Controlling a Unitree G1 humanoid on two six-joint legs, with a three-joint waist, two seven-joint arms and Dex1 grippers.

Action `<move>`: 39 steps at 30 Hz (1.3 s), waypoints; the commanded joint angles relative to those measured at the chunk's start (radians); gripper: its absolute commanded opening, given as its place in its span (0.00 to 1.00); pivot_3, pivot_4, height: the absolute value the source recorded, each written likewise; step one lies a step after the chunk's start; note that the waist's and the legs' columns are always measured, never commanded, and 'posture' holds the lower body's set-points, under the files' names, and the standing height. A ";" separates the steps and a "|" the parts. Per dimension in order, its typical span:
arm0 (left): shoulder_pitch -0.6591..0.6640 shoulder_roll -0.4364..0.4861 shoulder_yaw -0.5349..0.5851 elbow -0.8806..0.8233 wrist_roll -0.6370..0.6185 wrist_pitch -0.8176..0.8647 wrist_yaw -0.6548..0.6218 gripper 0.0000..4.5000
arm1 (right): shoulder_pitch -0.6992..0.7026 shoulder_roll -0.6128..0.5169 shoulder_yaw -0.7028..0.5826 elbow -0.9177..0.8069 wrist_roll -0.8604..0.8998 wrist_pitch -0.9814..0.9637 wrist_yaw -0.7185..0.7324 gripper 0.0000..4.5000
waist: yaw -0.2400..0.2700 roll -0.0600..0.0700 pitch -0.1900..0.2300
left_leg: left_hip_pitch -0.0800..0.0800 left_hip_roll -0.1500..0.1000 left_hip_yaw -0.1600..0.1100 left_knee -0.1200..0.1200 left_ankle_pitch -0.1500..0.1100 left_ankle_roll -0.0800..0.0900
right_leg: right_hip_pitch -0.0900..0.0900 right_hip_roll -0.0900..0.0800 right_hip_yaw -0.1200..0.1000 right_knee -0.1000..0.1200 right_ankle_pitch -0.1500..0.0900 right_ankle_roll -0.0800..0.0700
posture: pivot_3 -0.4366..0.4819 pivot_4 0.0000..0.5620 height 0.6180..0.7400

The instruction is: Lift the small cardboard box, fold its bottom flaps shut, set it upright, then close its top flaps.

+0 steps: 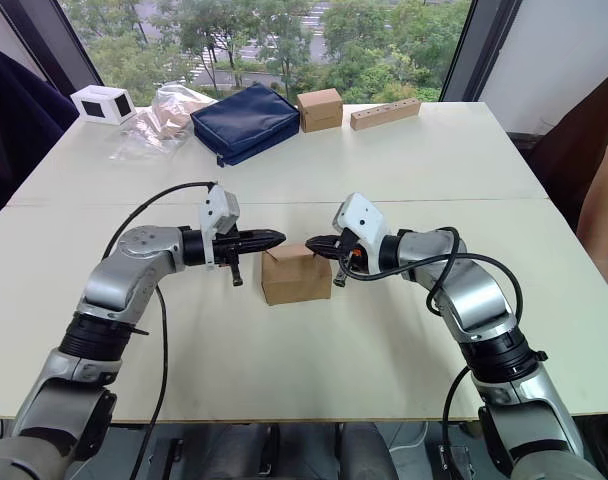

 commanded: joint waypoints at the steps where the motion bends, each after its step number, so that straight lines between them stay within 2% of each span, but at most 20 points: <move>1: 0.014 0.025 0.015 -0.083 -0.019 0.023 0.006 0.02 | -0.015 0.011 -0.012 0.001 -0.009 -0.033 -0.008 0.00 | 0.000 0.000 0.000 | 0.000 0.000 0.000 0.000 0.000 0.000 | 0.000 0.000 0.000 0.000 0.000 0.000 | 0.48 0.27 1.00; 20: 0.062 0.033 -0.078 -0.112 0.059 -0.009 0.026 0.02 | -0.020 0.023 0.106 0.059 -0.130 -0.073 0.000 0.00 | 0.001 0.000 0.000 | 0.000 0.000 0.000 0.000 0.000 0.000 | 0.000 0.000 0.000 0.000 0.000 0.000 | 0.48 0.27 1.00; 39: 0.068 0.034 -0.082 -0.052 0.124 -0.071 0.054 0.02 | -0.011 0.047 0.085 0.063 -0.136 -0.069 -0.006 0.00 | 0.000 0.000 0.000 | 0.000 0.000 0.000 0.000 0.000 0.000 | 0.000 0.000 0.000 0.000 0.000 0.000 | 0.48 0.27 1.00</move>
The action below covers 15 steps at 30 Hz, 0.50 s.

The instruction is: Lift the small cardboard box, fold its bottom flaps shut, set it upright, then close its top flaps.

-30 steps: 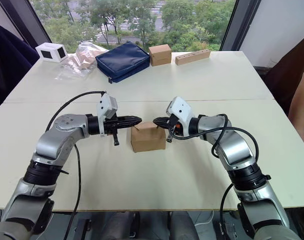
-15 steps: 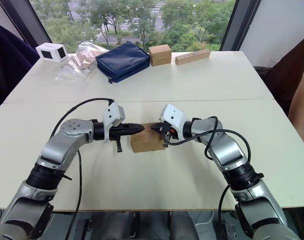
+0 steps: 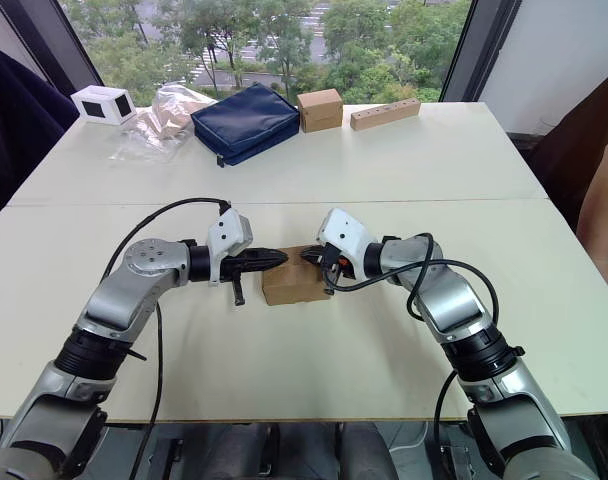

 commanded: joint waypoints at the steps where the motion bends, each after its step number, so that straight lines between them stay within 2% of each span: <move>1: -0.008 0.002 0.019 0.012 0.020 -0.026 0.030 0.02 | 0.002 0.011 -0.018 -0.011 0.006 -0.001 -0.006 0.00 | 0.000 0.000 0.000 | 0.000 0.000 0.000 0.000 0.000 0.000 | 0.000 0.000 0.000 0.000 0.000 0.000 | 0.48 0.27 1.00; 4: -0.037 -0.018 0.068 0.018 -0.008 -0.021 0.075 0.02 | 0.005 0.020 -0.079 -0.039 0.051 0.014 -0.018 0.00 | 0.001 0.000 0.000 | 0.000 0.000 0.000 0.000 0.000 0.000 | 0.000 0.000 0.000 0.000 0.000 0.000 | 0.48 0.27 1.00; 8: -0.046 -0.023 0.178 -0.033 -0.127 0.085 0.103 0.02 | 0.030 0.045 -0.227 -0.106 0.188 0.047 -0.028 0.00 | 0.001 0.000 0.000 | 0.000 0.000 0.000 0.000 0.000 0.000 | 0.000 0.000 0.000 0.000 0.000 0.000 | 0.48 0.27 1.00; 10: -0.044 -0.005 0.217 -0.058 -0.186 0.172 0.100 0.02 | 0.042 0.044 -0.285 -0.134 0.242 0.077 -0.039 0.00 | 0.001 0.000 0.000 | -0.001 0.000 0.000 0.000 0.000 0.000 | 0.000 0.000 0.000 0.000 0.000 0.000 | 0.48 0.27 1.00; 15: 0.067 0.117 0.280 -0.175 -0.272 0.289 0.050 0.02 | 0.118 -0.017 -0.423 -0.263 0.374 0.180 -0.049 0.00 | -0.003 0.000 0.000 | 0.000 0.001 0.000 -0.001 0.000 0.000 | 0.000 0.000 0.000 0.000 0.000 0.000 | 0.48 0.27 1.00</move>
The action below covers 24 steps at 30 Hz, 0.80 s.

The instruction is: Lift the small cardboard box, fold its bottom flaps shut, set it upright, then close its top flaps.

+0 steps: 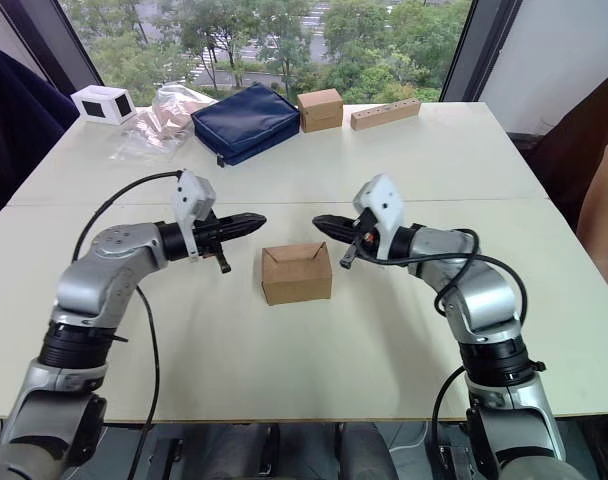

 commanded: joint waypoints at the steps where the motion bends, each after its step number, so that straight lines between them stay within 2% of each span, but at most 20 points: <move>1: 0.069 0.068 0.070 -0.091 -0.074 0.086 -0.015 0.02 | 0.045 -0.051 -0.104 -0.121 0.106 0.066 -0.012 0.00 | 0.001 0.000 0.000 | 0.000 0.000 0.000 0.000 0.000 0.000 | 0.000 0.000 0.000 0.000 0.000 0.000 | 0.48 0.27 1.00; 5: 0.193 0.168 0.100 -0.188 -0.121 0.152 -0.055 0.02 | 0.179 -0.133 -0.172 -0.219 0.169 0.146 -0.012 0.00 | 0.004 0.000 0.000 | 0.000 0.001 0.000 0.000 0.000 0.000 | 0.001 0.000 0.000 0.000 0.000 0.000 | 0.48 0.27 1.00; 8: 0.274 0.202 0.155 -0.232 -0.169 0.182 -0.052 0.02 | 0.301 -0.175 -0.201 -0.268 0.195 0.177 -0.017 0.00 | 0.008 0.000 0.000 | 0.000 0.001 0.000 -0.001 0.000 0.000 | 0.002 -0.001 0.000 -0.002 0.000 0.000 | 0.48 0.27 1.00; 11: 0.395 0.248 0.174 -0.263 -0.151 0.154 -0.075 0.02 | 0.388 -0.195 -0.229 -0.288 0.226 0.201 -0.020 0.00 | 0.005 0.000 0.000 | 0.002 0.002 0.000 -0.001 0.000 0.000 | 0.004 -0.002 0.001 -0.003 0.000 0.000 | 0.48 0.27 1.00; 18: 0.570 0.247 0.203 -0.258 -0.148 0.111 -0.054 0.02 | 0.516 -0.258 -0.223 -0.270 0.212 0.179 -0.001 0.00 | 0.006 0.000 0.000 | 0.011 0.005 0.002 -0.003 -0.001 0.001 | 0.013 0.000 0.001 -0.006 0.000 -0.001 | 0.48 0.27 1.00; 24: 0.605 0.217 0.197 -0.262 -0.149 0.092 -0.017 0.02 | 0.535 -0.272 -0.205 -0.249 0.195 0.157 -0.010 0.00 | 0.007 0.000 0.000 | 0.011 0.005 0.002 -0.003 -0.001 0.002 | 0.013 0.000 0.001 -0.007 0.000 -0.001 | 0.48 0.27 1.00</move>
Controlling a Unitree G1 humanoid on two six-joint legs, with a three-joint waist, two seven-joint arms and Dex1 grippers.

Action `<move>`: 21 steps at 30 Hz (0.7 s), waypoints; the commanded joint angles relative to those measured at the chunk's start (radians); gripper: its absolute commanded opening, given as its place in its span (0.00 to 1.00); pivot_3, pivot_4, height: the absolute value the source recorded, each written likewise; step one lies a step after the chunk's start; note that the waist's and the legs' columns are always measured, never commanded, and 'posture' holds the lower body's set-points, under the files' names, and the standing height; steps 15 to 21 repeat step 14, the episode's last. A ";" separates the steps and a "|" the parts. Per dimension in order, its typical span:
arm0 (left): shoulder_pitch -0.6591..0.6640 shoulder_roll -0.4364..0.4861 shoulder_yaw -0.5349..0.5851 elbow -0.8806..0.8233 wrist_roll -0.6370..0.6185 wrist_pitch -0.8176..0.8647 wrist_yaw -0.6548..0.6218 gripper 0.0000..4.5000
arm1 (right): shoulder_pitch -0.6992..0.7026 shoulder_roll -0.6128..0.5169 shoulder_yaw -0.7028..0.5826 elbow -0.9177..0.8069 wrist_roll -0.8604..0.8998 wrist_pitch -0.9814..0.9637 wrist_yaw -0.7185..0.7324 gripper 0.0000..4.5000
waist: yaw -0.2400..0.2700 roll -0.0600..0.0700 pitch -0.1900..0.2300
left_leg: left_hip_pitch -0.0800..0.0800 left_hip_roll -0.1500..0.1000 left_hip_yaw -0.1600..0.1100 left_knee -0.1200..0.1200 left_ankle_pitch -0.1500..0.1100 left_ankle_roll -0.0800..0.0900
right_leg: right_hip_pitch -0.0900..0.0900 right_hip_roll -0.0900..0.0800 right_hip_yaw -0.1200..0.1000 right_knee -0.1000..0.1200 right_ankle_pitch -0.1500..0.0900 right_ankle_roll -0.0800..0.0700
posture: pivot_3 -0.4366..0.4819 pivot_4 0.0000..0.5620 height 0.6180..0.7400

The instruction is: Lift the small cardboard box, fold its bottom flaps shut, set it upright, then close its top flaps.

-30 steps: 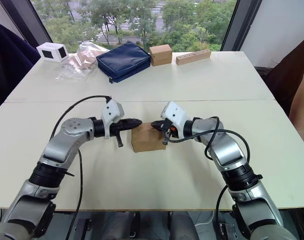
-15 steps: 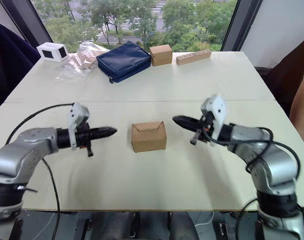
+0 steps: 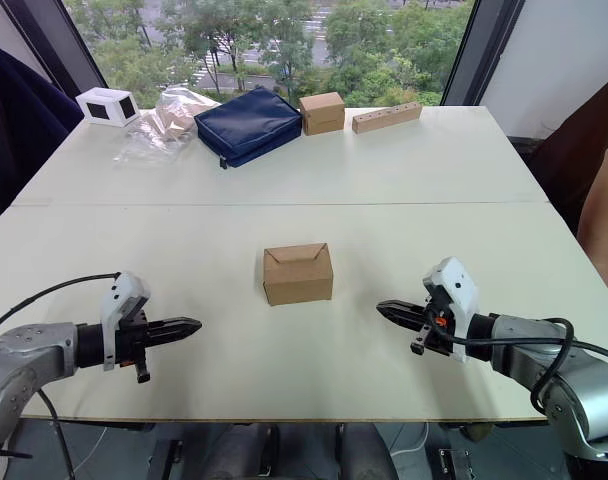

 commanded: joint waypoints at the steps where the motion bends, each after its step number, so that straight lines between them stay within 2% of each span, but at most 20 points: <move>1: 0.000 -0.014 0.020 -0.023 -0.015 -0.014 0.023 0.02 | 0.001 -0.022 0.008 0.004 -0.018 -0.037 0.006 0.00 | 0.000 0.000 0.000 | 0.000 0.000 0.000 0.000 0.000 0.000 | 0.000 0.000 0.000 0.000 0.000 0.000 | 0.48 0.27 1.00; 4: -0.012 -0.032 0.031 -0.030 -0.046 0.003 0.041 0.02 | -0.012 -0.024 0.028 0.027 -0.029 -0.053 0.008 0.00 | 0.000 0.000 0.000 | 0.000 0.000 0.000 0.000 0.000 0.000 | 0.000 0.000 0.000 0.000 0.000 0.000 | 0.48 0.27 1.00; 21: -0.010 -0.039 0.028 -0.030 -0.055 -0.010 0.070 0.02 | -0.010 -0.033 0.035 0.033 -0.030 -0.069 0.018 0.00 | 0.000 0.000 0.000 | 0.000 0.000 0.000 0.000 0.000 0.000 | 0.000 0.000 0.000 0.000 0.000 0.000 | 0.48 0.27 1.00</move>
